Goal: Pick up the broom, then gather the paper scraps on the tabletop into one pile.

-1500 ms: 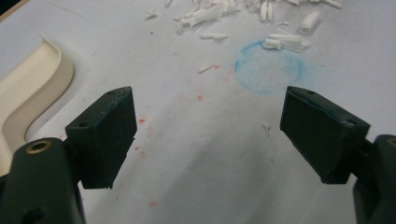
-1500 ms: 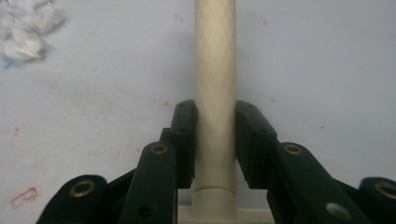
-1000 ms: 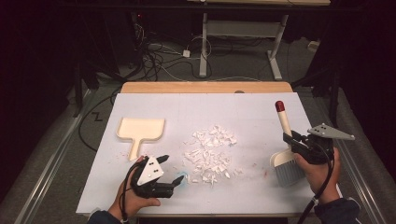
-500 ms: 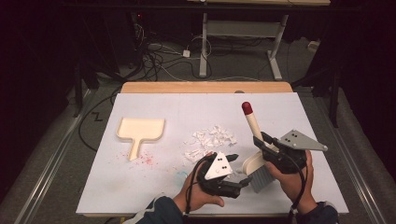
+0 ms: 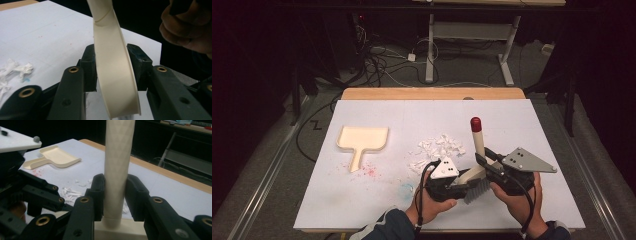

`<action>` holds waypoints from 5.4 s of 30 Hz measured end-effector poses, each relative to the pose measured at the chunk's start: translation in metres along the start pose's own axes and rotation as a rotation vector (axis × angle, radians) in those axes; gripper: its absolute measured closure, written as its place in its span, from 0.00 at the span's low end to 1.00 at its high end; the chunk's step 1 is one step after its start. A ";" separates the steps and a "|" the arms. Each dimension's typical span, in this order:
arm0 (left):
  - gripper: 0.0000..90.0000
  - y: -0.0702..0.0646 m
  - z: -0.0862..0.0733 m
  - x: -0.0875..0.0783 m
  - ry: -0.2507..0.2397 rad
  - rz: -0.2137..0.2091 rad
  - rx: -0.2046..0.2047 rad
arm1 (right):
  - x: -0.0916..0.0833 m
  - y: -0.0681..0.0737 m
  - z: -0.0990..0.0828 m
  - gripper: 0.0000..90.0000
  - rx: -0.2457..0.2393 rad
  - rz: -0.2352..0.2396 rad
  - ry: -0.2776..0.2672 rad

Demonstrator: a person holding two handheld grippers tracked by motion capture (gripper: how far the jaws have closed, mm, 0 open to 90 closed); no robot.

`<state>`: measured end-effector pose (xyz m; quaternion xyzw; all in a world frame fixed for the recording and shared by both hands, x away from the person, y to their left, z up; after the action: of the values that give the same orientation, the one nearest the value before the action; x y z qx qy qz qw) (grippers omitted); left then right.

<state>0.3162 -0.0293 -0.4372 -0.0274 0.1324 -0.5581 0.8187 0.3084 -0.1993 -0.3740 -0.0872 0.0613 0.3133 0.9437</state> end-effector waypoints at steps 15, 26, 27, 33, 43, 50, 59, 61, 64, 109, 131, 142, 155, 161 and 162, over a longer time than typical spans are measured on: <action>0.72 0.013 -0.003 -0.055 0.121 -0.162 0.160 | -0.001 -0.011 -0.027 0.43 -0.133 0.455 0.173; 0.69 0.013 -0.006 -0.058 0.097 -0.253 0.138 | 0.023 0.012 -0.057 0.68 -0.071 0.784 0.263; 0.67 0.014 -0.006 -0.058 0.092 -0.247 0.142 | 0.022 0.013 -0.057 0.70 -0.058 0.789 0.270; 0.49 0.020 0.000 -0.068 0.091 -0.096 0.209 | 0.022 0.014 -0.052 0.76 -0.069 0.753 0.290; 0.23 0.040 -0.005 -0.112 0.085 0.269 0.351 | 0.019 -0.015 -0.037 0.76 -0.055 0.553 0.267; 0.18 0.053 -0.025 -0.153 0.126 0.401 0.366 | 0.018 -0.038 -0.032 0.76 -0.010 0.409 0.255; 0.18 0.067 -0.063 -0.203 0.182 0.543 0.297 | 0.012 -0.058 -0.026 0.76 -0.005 0.283 0.260; 0.18 0.067 -0.071 -0.210 0.201 0.562 0.290 | 0.013 -0.062 -0.025 0.76 -0.003 0.257 0.261; 0.18 0.064 -0.081 -0.216 0.223 0.577 0.279 | 0.015 -0.068 -0.024 0.76 -0.017 0.217 0.265; 0.17 0.061 -0.092 -0.215 0.274 0.569 0.281 | 0.118 0.009 -0.060 0.76 -0.465 0.334 0.392; 0.17 0.064 -0.093 -0.211 0.285 0.561 0.275 | 0.178 -0.013 -0.038 0.76 -0.479 0.170 0.348; 0.17 0.064 -0.095 -0.213 0.294 0.542 0.262 | 0.206 0.029 -0.053 0.75 -0.534 0.418 0.315; 0.17 0.062 -0.094 -0.212 0.280 0.518 0.250 | 0.150 0.030 -0.042 0.75 -0.499 0.703 0.269; 0.17 0.063 -0.095 -0.212 0.278 0.512 0.218 | 0.130 0.020 -0.030 0.75 -0.483 0.609 0.213; 0.17 0.063 -0.095 -0.213 0.281 0.515 0.222 | 0.120 0.012 -0.024 0.75 -0.443 0.551 0.195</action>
<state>0.2767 0.1999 -0.5010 0.1739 0.1849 -0.3419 0.9048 0.3951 -0.1257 -0.4196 -0.2990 0.1027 0.5515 0.7719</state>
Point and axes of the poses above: each handheld gripper's, and its own axes: x roughly forward along the jaws, z roughly out of its top, y roughly to its left, the point moved 3 cm from there along x, roughly forward along the jaws, and after that the axes turned 12 degrees about -y, right-handed, at the moved point
